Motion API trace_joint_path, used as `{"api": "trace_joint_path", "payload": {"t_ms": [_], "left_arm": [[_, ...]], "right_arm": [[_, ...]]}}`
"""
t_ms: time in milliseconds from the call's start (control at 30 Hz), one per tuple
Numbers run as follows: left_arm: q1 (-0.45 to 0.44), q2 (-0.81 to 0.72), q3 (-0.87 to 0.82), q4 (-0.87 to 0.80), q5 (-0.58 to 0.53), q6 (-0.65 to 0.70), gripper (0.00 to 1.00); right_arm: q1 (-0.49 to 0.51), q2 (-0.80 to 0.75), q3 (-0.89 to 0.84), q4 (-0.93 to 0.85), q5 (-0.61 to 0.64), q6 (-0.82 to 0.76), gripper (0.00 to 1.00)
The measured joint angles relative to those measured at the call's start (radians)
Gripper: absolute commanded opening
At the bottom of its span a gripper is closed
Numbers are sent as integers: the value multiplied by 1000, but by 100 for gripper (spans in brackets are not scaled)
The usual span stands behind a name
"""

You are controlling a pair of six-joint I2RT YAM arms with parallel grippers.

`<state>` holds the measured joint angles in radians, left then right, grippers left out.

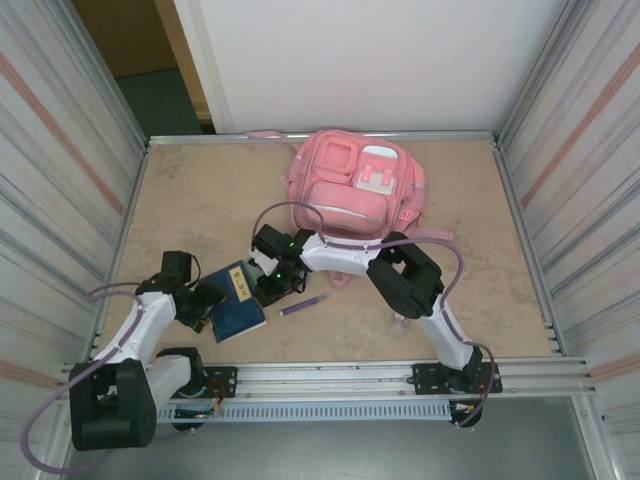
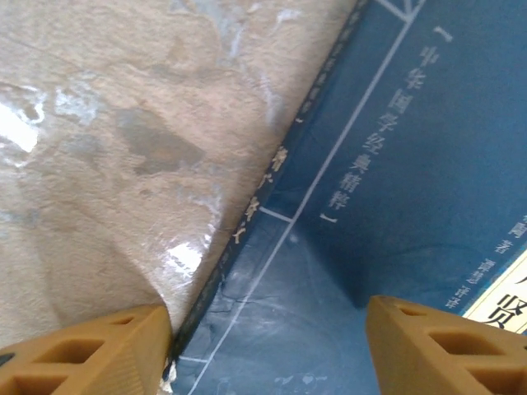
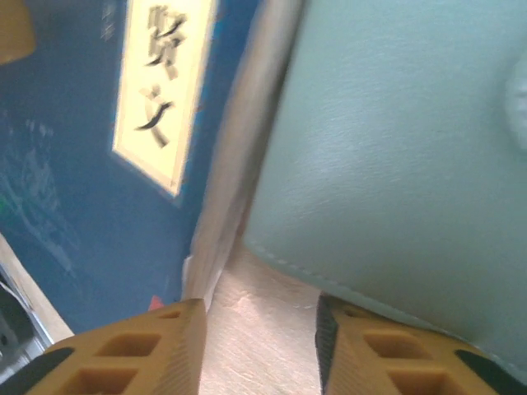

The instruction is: Pack the student bag

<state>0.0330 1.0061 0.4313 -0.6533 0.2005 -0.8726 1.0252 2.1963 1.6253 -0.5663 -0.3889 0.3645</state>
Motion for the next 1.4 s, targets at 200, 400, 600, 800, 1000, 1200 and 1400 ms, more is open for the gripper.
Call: {"api": "trace_joint_path", "payload": {"t_ms": [200, 400, 600, 800, 1000, 1200, 1400], "left_arm": [[2, -31, -21, 21, 28, 16, 70], [-21, -85, -47, 64, 57, -2, 69], [-115, -109, -71, 114, 40, -42, 68], [-123, -132, -75, 119, 39, -60, 69], [-45, -148, -55, 37, 24, -16, 70], [-39, -152, -16, 39, -24, 93, 70], [-39, -119, -53, 159, -5, 152, 68]], "right_arm": [[-27, 21, 23, -14, -47, 60, 30], [-39, 19, 19, -14, -69, 94, 36], [-84, -18, -13, -10, -84, 129, 42], [-106, -68, -43, 16, -110, 151, 43], [-89, -79, -38, 13, -113, 151, 40], [-58, -69, -13, -11, -105, 151, 40], [-46, 21, 31, -33, -106, 147, 32]]}}
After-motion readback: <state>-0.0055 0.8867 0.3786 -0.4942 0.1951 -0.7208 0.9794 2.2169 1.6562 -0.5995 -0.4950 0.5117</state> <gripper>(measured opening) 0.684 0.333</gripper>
